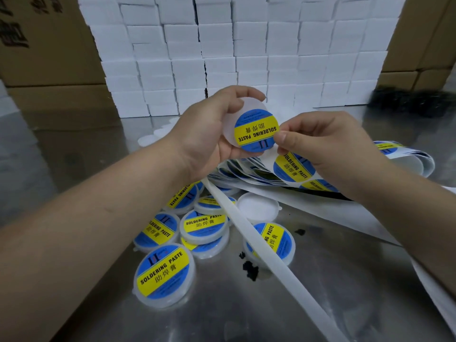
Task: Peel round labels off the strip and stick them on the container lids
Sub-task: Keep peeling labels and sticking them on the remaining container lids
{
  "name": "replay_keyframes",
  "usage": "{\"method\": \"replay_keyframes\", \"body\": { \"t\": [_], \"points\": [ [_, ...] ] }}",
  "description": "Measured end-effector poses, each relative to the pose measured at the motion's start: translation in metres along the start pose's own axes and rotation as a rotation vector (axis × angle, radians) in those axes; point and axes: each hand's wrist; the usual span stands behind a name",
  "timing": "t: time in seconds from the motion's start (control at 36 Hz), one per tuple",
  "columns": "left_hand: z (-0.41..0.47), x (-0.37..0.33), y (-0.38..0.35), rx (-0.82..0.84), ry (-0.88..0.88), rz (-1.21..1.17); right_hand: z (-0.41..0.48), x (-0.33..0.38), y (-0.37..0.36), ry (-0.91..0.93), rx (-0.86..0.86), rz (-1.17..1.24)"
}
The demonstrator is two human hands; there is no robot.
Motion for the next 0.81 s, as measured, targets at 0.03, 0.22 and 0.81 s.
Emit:
{"method": "replay_keyframes", "body": {
  "t": [0.03, 0.22, 0.81],
  "points": [
    [-0.0004, 0.0004, -0.0001, 0.011, 0.004, 0.003, -0.0001, 0.0001, -0.0005, 0.003, 0.001, 0.006],
    [-0.0012, 0.003, 0.001, 0.078, -0.005, 0.053, -0.0015, 0.0007, -0.0024, 0.011, 0.041, 0.058],
    [-0.0034, 0.0087, -0.0001, 0.131, -0.07, 0.109, 0.0003, -0.0017, -0.0021, 0.015, 0.036, 0.074]
  ]
}}
Point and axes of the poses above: each hand's wrist, its own z-axis towards the middle knuckle, its own y-axis out of the back of the hand, x = y × z, and after that the axes turned 11 degrees about -y, right-handed
